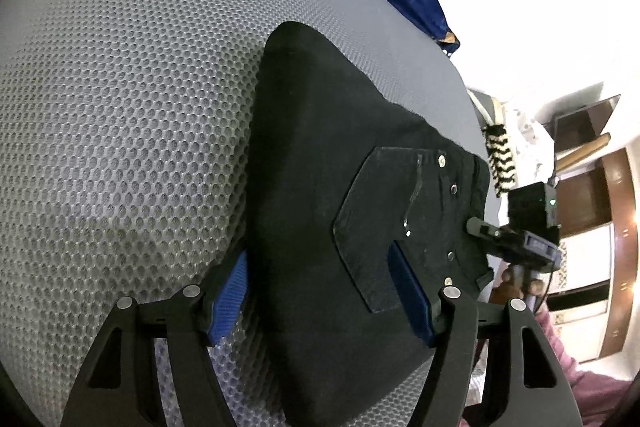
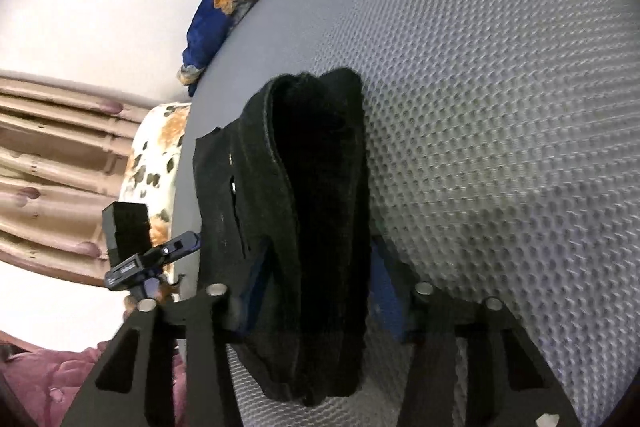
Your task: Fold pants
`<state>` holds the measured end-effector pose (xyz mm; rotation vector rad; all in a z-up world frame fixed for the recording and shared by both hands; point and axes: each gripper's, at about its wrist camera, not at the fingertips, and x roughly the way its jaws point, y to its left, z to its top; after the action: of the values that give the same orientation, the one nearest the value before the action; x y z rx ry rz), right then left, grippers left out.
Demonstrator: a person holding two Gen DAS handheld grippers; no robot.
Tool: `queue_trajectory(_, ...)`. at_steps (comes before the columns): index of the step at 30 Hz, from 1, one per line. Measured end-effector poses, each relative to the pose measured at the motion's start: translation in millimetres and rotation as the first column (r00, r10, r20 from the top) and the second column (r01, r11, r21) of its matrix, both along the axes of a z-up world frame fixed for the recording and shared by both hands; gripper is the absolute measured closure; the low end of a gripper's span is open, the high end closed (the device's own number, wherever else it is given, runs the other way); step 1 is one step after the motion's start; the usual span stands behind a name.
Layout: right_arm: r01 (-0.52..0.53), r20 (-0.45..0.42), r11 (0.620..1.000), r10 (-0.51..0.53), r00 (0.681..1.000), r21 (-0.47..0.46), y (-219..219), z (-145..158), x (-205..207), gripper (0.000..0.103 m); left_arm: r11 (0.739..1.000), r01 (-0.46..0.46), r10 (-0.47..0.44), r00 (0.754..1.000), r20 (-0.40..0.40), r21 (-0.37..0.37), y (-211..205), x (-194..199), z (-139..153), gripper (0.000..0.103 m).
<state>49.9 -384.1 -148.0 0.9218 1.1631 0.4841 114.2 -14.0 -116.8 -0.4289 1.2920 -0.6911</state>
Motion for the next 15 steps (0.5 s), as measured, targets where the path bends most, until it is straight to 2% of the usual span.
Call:
queue_trajectory(4, -0.021, 0.003, 0.999, 0.021, 1.000, 0.047, 0.3, -4.4, 7.9, 0.058, 0.999, 0.011, -0.012, 1.000, -0.007, -0.034, 2.7, 7.7, -2.4, 0.035)
queue_trajectory(7, -0.026, 0.006, 0.997, 0.026, 1.000, 0.068, 3.6, -4.9, 19.2, 0.058, 0.999, 0.041, -0.041, 0.999, 0.011, -0.035, 0.0, 11.6, -1.7, 0.035)
queue_trajectory(10, -0.025, 0.008, 0.996, 0.024, 1.000, 0.085, 10.0, -5.7, 28.6, 0.058, 0.999, 0.031, -0.030, 0.999, 0.014, -0.037, -2.5, 11.5, -1.4, 0.035)
queue_trajectory(13, -0.020, 0.007, 0.997, 0.020, 1.000, 0.077, 9.2, -4.7, 26.5, 0.059, 1.000, 0.022, -0.022, 0.999, 0.039, 0.002, -12.8, 8.1, -0.1, 0.045)
queue_trajectory(15, -0.006, 0.000, 0.997, 0.006, 1.000, 0.077, 8.9, -5.2, 24.6, 0.059, 0.999, 0.016, -0.019, 0.998, 0.053, 0.045, -21.6, 8.1, 0.1, 0.059)
